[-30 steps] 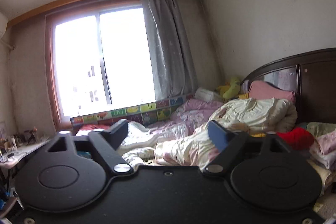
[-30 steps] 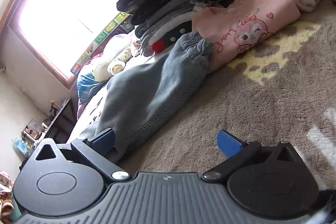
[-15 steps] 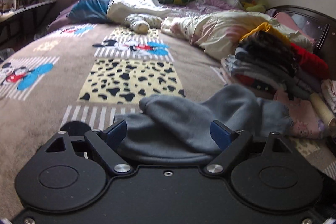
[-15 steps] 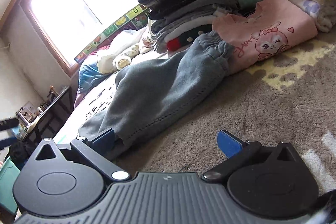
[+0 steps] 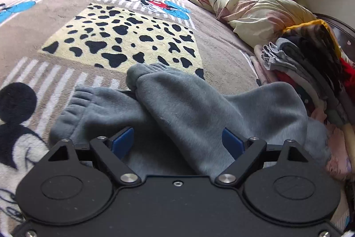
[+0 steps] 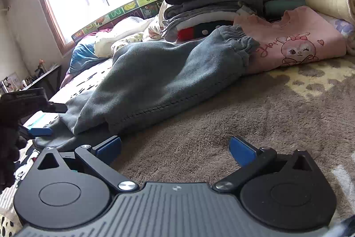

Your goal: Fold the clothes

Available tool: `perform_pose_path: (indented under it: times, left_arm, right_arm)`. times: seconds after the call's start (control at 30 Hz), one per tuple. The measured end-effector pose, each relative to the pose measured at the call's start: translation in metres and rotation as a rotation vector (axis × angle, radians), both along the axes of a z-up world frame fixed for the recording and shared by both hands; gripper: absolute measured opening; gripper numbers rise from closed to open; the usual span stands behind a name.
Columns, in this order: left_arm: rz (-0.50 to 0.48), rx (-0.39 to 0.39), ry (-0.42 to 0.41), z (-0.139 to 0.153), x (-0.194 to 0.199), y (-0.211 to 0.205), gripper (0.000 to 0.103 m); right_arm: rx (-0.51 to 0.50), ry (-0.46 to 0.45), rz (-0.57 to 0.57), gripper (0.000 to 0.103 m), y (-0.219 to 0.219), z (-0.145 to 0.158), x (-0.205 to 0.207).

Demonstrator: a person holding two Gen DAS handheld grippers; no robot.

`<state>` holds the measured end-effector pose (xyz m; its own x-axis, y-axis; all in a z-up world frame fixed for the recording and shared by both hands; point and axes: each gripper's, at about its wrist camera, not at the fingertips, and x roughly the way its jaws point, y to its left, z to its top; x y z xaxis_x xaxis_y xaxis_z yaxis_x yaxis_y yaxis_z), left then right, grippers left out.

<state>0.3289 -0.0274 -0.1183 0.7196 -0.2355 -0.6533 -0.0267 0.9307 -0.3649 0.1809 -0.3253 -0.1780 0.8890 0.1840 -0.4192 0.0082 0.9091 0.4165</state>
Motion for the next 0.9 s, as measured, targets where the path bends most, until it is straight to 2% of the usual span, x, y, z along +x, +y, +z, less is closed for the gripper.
perform_pose_path:
  times: [0.1,0.13,0.2,0.23,0.27,0.57,0.73,0.9]
  left_arm:
    - [0.018,-0.054,0.020,-0.005,0.022,-0.008,0.084]
    - [0.028,-0.066,0.030,-0.007,0.027,-0.010,0.071]
    - [0.071,-0.060,0.051,-0.010,0.029,-0.008,0.037]
    - [0.093,-0.059,0.058,-0.011,0.027,-0.006,0.013]
    - [0.102,-0.084,0.052,-0.011,0.022,-0.003,0.008]
    - [0.134,-0.241,-0.106,0.034,-0.076,0.068,0.006]
    - [0.134,-0.243,-0.177,0.057,-0.147,0.106,0.006]
    - [0.240,-0.269,-0.168,0.054,-0.206,0.161,0.006]
  right_arm:
    - [0.001,-0.003,0.006,0.103,-0.001,-0.001,0.002]
    - [0.001,-0.004,0.008,0.103,-0.001,-0.002,0.002]
    - [0.005,-0.009,0.011,0.103,0.000,-0.002,0.001]
    - [0.011,-0.012,0.012,0.103,0.000,-0.002,0.001]
    - [0.021,-0.016,0.012,0.103,-0.001,-0.002,0.000]
    - [0.062,-0.040,0.008,0.103,-0.005,-0.004,-0.007]
    - [0.054,-0.039,0.001,0.103,-0.002,-0.003,-0.014]
    - [0.095,-0.019,0.001,0.103,-0.007,0.001,-0.023]
